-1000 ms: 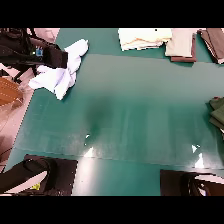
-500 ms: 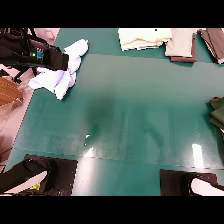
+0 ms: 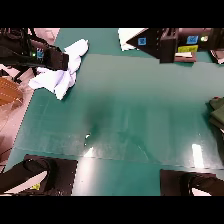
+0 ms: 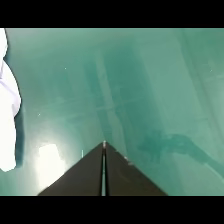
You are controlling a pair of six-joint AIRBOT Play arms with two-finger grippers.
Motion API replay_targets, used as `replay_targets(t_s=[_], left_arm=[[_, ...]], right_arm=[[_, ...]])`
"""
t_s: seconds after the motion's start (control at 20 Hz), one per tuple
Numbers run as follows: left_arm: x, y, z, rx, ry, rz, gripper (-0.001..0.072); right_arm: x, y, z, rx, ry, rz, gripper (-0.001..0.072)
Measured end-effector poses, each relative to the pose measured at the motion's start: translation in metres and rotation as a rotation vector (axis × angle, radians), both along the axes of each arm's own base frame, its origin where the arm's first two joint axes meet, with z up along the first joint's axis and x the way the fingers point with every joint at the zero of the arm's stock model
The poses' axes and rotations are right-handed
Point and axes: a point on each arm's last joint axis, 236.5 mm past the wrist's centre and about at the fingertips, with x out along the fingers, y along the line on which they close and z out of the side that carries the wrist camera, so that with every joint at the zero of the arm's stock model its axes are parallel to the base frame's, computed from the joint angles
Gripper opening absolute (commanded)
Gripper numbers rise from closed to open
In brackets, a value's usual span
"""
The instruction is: Fold the shirts.
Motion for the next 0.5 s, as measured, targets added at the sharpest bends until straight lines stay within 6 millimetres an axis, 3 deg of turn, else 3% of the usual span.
replay_targets(t_s=[0.5], left_arm=[[0.0001, -0.0001, 0.0002, 0.0, -0.001, 0.0, 0.0031]], right_arm=[[-0.0065, 0.0082, -0.0049, -0.03, -0.025, 0.017, 0.0023]])
